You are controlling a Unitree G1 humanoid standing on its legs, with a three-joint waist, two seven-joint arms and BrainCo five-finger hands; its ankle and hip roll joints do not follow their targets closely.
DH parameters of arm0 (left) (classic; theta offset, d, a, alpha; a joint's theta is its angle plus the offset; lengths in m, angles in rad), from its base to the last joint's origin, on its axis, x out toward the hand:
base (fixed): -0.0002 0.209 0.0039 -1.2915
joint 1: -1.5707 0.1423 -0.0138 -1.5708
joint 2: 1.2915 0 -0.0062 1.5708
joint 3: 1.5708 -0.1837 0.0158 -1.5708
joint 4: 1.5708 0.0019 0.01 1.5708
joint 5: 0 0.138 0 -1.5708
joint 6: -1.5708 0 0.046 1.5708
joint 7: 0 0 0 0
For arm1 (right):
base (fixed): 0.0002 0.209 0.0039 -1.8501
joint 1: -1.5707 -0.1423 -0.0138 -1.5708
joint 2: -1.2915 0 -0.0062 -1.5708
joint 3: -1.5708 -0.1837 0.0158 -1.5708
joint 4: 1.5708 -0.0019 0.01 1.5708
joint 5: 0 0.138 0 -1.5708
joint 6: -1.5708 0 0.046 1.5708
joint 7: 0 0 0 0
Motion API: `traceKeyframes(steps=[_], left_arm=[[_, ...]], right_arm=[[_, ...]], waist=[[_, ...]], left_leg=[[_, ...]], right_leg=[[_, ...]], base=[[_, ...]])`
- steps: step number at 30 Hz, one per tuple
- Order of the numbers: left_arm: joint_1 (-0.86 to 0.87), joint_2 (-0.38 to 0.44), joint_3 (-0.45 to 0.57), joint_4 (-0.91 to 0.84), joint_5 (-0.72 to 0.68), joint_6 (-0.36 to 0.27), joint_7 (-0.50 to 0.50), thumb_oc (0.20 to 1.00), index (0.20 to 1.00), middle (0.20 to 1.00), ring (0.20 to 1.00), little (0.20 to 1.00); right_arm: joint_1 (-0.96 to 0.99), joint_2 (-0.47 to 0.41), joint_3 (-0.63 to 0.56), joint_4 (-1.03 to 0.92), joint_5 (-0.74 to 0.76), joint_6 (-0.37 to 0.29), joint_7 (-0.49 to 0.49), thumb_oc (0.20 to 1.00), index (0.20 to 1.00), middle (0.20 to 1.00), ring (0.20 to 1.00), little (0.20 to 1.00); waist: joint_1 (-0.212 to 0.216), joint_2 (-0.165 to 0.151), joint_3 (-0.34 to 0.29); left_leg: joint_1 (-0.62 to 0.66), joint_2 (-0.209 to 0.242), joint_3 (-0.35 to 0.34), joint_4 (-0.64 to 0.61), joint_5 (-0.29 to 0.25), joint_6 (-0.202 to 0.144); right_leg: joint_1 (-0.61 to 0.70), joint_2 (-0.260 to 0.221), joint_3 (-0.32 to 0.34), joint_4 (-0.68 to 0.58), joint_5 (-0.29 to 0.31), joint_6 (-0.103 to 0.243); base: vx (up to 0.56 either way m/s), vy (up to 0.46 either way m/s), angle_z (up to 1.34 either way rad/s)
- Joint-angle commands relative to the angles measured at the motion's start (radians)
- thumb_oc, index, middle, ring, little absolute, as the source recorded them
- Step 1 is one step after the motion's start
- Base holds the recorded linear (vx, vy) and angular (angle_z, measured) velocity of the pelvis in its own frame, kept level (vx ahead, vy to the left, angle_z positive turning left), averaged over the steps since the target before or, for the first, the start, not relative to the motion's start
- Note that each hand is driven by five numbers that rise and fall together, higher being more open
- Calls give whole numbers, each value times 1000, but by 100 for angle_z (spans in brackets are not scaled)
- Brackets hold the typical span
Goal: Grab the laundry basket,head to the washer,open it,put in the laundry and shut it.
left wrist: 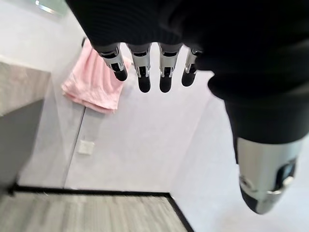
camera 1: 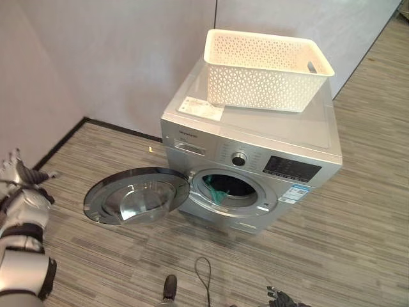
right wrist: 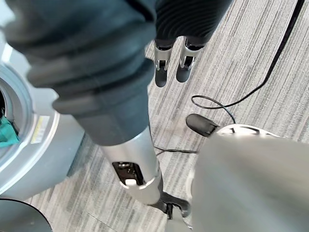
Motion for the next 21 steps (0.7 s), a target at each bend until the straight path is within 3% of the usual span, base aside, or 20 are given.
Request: traceKeyframes(steps=[1,11,12,13,16,17,21], left_arm=[[-120,66,-21,73,-63,-20,-76,1000,1000,1000,1000,1000],[-331,178,-169,215,-33,12,-169,1000,1000,1000,1000,1000],[-333,178,-171,216,-34,12,-169,1000,1000,1000,1000,1000],[-359,193,-187,223,-36,12,-179,1000,1000,1000,1000,1000],[-369,196,-200,224,-36,12,-187,1000,1000,1000,1000,1000],[-356,189,-190,224,-41,9,-186,1000,1000,1000,1000,1000],[-306,148,-221,118,-47,-47,-235,1000,1000,1000,1000,1000]], right_arm=[[-52,-13,10,-42,55,-22,2,1000,1000,1000,1000,1000],[-58,-43,75,-273,131,-26,27,1000,1000,1000,1000,1000],[-58,-43,75,-273,131,-26,27,1000,1000,1000,1000,1000],[-45,-46,81,-297,131,-28,29,1000,1000,1000,1000,1000],[-37,-47,85,-304,126,-27,31,1000,1000,1000,1000,1000],[-29,-51,86,-317,125,-32,31,1000,1000,1000,1000,1000],[-29,-77,93,-375,135,-51,34,1000,1000,1000,1000,1000]], waist=[[-15,-41,64],[-78,-191,85],[-78,-192,85],[-89,-216,85],[-94,-227,84],[-103,-245,88],[-117,-272,103]], left_leg=[[50,3,43,4,-123,19],[-14,53,69,25,-124,15],[-14,53,69,25,-124,15],[-33,60,68,35,-127,14],[-44,64,66,40,-128,13],[-59,69,60,48,-130,12],[-110,74,45,77,-135,13]], right_leg=[[-27,-71,69,0,5,76],[-131,-37,136,0,58,90],[-131,-37,136,0,58,90],[-152,-28,144,0,66,92],[-161,-25,144,0,68,92],[-174,-20,146,0,72,92],[-213,-9,146,0,79,90]], base=[[18,19,-17],[7,-25,-15],[4,-53,-12],[19,-46,-17],[12,-30,-11],[-2,-36,2],[-48,-33,7]])
